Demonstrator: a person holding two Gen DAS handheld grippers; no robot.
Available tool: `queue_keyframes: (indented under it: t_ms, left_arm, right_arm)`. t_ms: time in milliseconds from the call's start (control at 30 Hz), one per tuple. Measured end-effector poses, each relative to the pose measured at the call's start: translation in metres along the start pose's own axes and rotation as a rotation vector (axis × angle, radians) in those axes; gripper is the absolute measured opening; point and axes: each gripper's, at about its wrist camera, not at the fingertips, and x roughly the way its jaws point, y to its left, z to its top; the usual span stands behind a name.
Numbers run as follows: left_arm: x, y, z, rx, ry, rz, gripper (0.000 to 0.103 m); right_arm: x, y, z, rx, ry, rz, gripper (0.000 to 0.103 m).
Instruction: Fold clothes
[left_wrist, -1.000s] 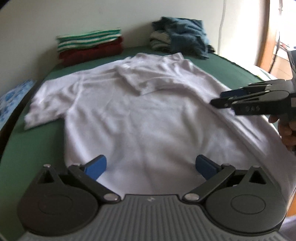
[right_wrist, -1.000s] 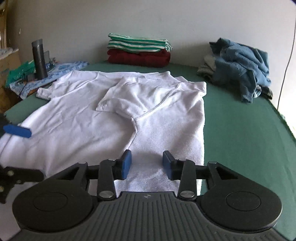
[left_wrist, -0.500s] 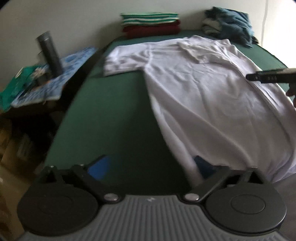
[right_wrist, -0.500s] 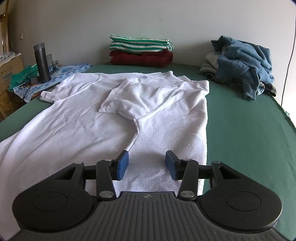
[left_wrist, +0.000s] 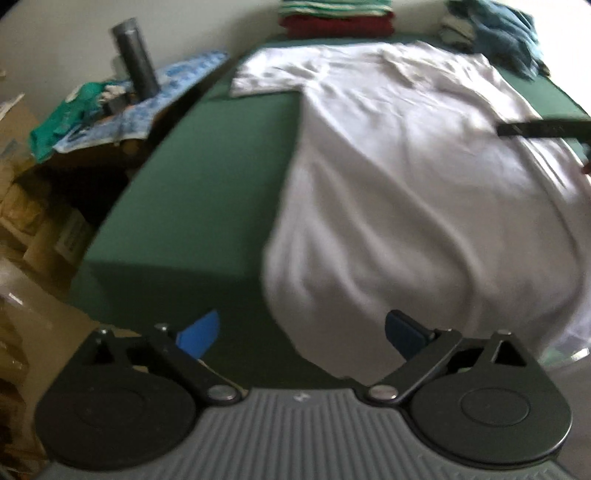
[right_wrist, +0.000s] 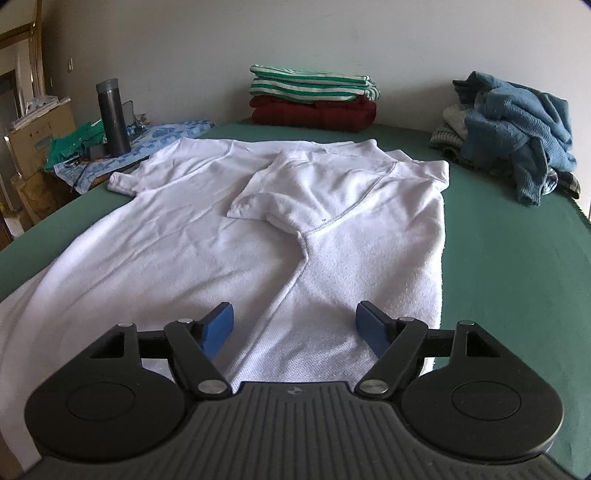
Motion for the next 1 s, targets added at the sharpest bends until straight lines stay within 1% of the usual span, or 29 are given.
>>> queue_keyframes:
  t_ms: [33, 100, 133, 167, 200, 233, 267, 300, 333, 433, 533, 567, 600, 633, 667, 700, 733, 767, 800, 833, 900, 967, 1000]
  left_arm:
    - [0.004, 0.007, 0.0, -0.034, 0.009, -0.011, 0.099]
    - [0.012, 0.018, 0.002, -0.084, 0.023, -0.088, 0.092]
    - [0.013, 0.018, 0.002, -0.078, 0.03, -0.106, 0.092]
    - [0.014, 0.018, 0.001, -0.072, 0.037, -0.124, 0.085]
    - [0.014, 0.018, 0.001, -0.066, 0.044, -0.142, 0.061]
    - [0.015, 0.018, 0.001, -0.059, 0.051, -0.16, 0.035]
    - [0.016, 0.016, -0.001, -0.044, 0.075, -0.144, 0.002]
    - [0.017, 0.014, -0.002, -0.029, 0.098, -0.128, 0.0]
    - [0.016, 0.015, -0.005, -0.015, 0.098, -0.105, 0.0]
    - [0.016, 0.029, -0.013, -0.037, 0.12, -0.032, 0.0]
    - [0.004, 0.041, -0.004, -0.077, 0.105, -0.02, 0.0]
    - [-0.003, 0.042, 0.006, -0.085, 0.062, -0.038, 0.007]
    - [-0.01, 0.043, 0.015, -0.094, 0.02, -0.056, 0.026]
    - [-0.017, 0.044, 0.025, -0.102, -0.023, -0.074, 0.042]
    - [-0.017, 0.041, 0.037, -0.101, -0.066, -0.074, 0.076]
    - [-0.016, 0.038, 0.05, -0.099, -0.108, -0.073, 0.084]
    - [-0.012, 0.035, 0.061, -0.101, -0.142, -0.088, 0.084]
    - [-0.003, 0.033, 0.075, -0.108, -0.159, -0.108, 0.084]
    - [0.007, 0.031, 0.089, -0.116, -0.175, -0.129, 0.083]
    - [0.02, 0.037, 0.102, -0.145, -0.161, -0.147, 0.082]
    - [0.047, 0.049, 0.129, -0.204, -0.134, -0.185, 0.081]
    - [0.073, 0.062, 0.155, -0.263, -0.107, -0.222, 0.082]
    - [0.086, 0.068, 0.168, -0.292, -0.093, -0.241, 0.087]
  right_arm:
    - [0.0, 0.001, 0.0, -0.004, 0.001, 0.0, 0.078]
    - [0.0, 0.002, 0.0, -0.011, 0.003, 0.0, 0.079]
    - [0.0, 0.001, 0.0, -0.01, 0.002, 0.003, 0.079]
    - [0.0, 0.001, 0.0, -0.01, 0.002, 0.006, 0.079]
    - [-0.001, 0.001, 0.0, -0.009, 0.002, 0.008, 0.079]
    - [-0.001, 0.0, 0.0, -0.008, 0.002, 0.01, 0.08]
    - [-0.001, 0.0, -0.001, -0.008, 0.002, 0.011, 0.08]
    - [-0.001, 0.0, -0.001, -0.007, 0.001, 0.012, 0.08]
    - [-0.001, 0.0, -0.001, -0.006, 0.001, 0.013, 0.08]
    - [-0.001, 0.0, -0.001, -0.006, 0.002, 0.015, 0.08]
    - [0.0, 0.002, 0.001, -0.033, 0.017, 0.009, 0.08]
    - [0.001, 0.003, 0.004, -0.041, 0.03, 0.011, 0.08]
    - [0.001, 0.003, 0.011, -0.034, 0.049, 0.021, 0.078]
    - [0.001, 0.003, 0.017, -0.027, 0.067, 0.031, 0.069]
    - [0.0, 0.003, 0.025, -0.008, 0.068, 0.047, 0.065]
    - [0.0, 0.005, 0.035, 0.011, 0.043, 0.067, 0.062]
    - [0.002, 0.011, 0.046, 0.007, 0.019, 0.079, 0.061]
    - [0.003, 0.017, 0.057, 0.003, -0.005, 0.091, 0.06]
    - [0.008, 0.025, 0.067, -0.006, -0.02, 0.102, 0.055]
    - [0.016, 0.035, 0.077, -0.022, -0.021, 0.111, 0.048]
    - [0.036, 0.056, 0.097, -0.028, 0.002, 0.126, 0.043]
    - [0.057, 0.073, 0.12, -0.014, 0.038, 0.144, 0.042]
    - [0.066, 0.081, 0.133, -0.018, 0.048, 0.149, 0.043]
